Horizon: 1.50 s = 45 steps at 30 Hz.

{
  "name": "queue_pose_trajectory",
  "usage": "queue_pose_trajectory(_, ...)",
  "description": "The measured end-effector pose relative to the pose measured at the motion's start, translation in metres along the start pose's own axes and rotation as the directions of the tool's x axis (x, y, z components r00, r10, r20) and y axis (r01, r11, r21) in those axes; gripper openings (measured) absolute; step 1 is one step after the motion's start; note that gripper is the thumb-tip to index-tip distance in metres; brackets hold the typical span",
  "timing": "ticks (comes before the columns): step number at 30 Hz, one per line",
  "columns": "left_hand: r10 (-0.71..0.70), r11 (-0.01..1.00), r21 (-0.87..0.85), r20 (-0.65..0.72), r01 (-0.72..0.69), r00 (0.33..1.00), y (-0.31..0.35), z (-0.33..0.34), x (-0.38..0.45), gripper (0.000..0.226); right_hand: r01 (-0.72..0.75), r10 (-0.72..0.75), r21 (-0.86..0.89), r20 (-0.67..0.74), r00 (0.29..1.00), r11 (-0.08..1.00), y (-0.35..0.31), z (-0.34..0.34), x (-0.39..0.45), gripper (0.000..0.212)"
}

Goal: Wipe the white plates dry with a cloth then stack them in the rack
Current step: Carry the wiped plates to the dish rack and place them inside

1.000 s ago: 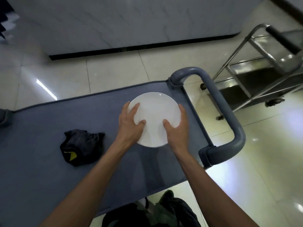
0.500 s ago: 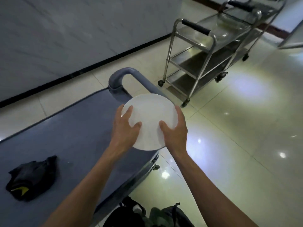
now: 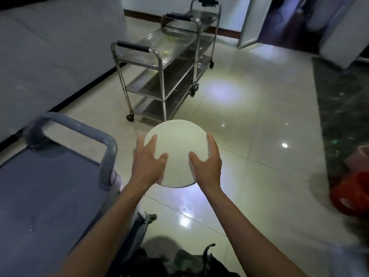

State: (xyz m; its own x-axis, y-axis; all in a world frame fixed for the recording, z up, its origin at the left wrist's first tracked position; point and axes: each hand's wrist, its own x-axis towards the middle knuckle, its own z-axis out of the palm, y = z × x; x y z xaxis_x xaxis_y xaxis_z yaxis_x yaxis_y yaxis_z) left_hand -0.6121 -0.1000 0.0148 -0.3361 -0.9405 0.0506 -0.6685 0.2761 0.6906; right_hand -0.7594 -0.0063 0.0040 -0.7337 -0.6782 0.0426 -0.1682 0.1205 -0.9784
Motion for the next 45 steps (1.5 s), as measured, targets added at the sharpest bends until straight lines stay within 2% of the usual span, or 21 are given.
queue_pose_trajectory(3,0.070,0.994,-0.089,0.050,-0.065,0.996,0.039,0.032,0.005,0.068,-0.023,0.024,0.009,-0.106,0.994,1.000,0.010,-0.043,0.011,0.074)
queue_pose_trajectory(7,0.190,0.979,-0.097,0.141,-0.178,0.972,0.081,0.080,0.015,0.064,-0.069,0.072,0.021,-0.261,0.963,0.997,0.023,-0.096,0.021,0.074)
queue_pose_trajectory(13,0.327,0.942,-0.191,0.351,-0.275,0.877,0.145,0.154,0.036,0.047,-0.155,0.147,0.023,-0.481,0.864,0.988,0.044,-0.165,0.040,0.072)
queue_pose_trajectory(17,0.420,0.906,-0.248,0.452,-0.342,0.787,0.187,0.202,0.057,0.044,-0.202,0.174,0.019,-0.591,0.788,0.979,0.054,-0.203,0.063,0.072)
queue_pose_trajectory(23,0.554,0.833,-0.333,0.523,-0.443,0.648,0.250,0.267,0.078,0.044,-0.238,0.245,0.115,-0.726,0.642,0.964,0.066,-0.256,0.093,0.074)
queue_pose_trajectory(27,0.629,0.770,-0.365,0.575,-0.524,0.523,0.294,0.310,0.068,0.052,-0.246,0.274,0.168,-0.818,0.506,0.955,0.076,-0.292,0.088,0.076)
queue_pose_trajectory(31,0.703,0.670,-0.399,0.611,-0.626,0.364,0.339,0.349,0.033,0.054,-0.237,0.298,0.223,-0.886,0.356,0.946,0.091,-0.338,0.068,0.075)
queue_pose_trajectory(35,0.702,0.631,-0.417,0.666,-0.654,0.252,0.379,0.391,-0.017,0.059,-0.223,0.301,0.254,-0.930,0.212,0.941,0.106,-0.389,0.038,0.073)
queue_pose_trajectory(40,0.716,0.543,-0.454,0.690,-0.707,0.107,0.427,0.437,-0.092,0.061,-0.232,0.279,0.251,-0.955,0.100,0.940,0.117,-0.459,-0.009,0.071)
queue_pose_trajectory(45,0.719,0.477,-0.500,0.695,-0.723,-0.005,0.476,0.470,-0.174,0.063,-0.218,0.280,0.276,-0.960,-0.010,0.936,0.129,-0.527,-0.059,0.073)
